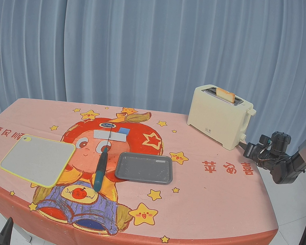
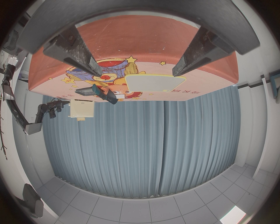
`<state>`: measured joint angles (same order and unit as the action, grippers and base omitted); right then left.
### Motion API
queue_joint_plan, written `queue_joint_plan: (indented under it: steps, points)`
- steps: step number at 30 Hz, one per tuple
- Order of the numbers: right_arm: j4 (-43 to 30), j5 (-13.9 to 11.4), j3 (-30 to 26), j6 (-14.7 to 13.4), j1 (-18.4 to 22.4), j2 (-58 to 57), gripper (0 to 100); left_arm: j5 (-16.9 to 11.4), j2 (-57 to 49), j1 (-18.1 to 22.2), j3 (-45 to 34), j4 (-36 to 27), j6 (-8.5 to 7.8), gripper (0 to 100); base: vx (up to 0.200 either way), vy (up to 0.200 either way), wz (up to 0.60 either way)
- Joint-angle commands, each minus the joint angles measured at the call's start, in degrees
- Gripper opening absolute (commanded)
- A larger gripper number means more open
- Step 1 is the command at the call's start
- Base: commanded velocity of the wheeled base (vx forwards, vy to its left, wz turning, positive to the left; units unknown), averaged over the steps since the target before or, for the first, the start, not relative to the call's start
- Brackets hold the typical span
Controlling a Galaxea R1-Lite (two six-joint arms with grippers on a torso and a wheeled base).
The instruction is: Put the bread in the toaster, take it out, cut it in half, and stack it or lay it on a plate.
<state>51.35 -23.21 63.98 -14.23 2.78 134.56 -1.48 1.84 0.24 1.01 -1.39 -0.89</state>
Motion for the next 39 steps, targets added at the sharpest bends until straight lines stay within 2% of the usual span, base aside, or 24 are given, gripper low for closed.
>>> queue_joint_plan:
  steps: [1,12,39]
  points:
    - [-0.11,0.01,0.36,-0.01,0.12,0.44,0,-0.02,0.09,0.02,-0.48,-0.02,0.01,100,0.000,0.000,0.00]
    - [0.25,0.10,1.50,-0.89,0.47,0.44,0,-0.02,0.09,0.02,-0.48,-0.02,0.01,100,0.000,0.000,0.00]
    - [0.51,0.01,0.36,-0.89,-0.05,-1.32,0,-0.02,0.09,0.02,-0.48,-0.02,0.01,100,0.000,0.000,0.00]
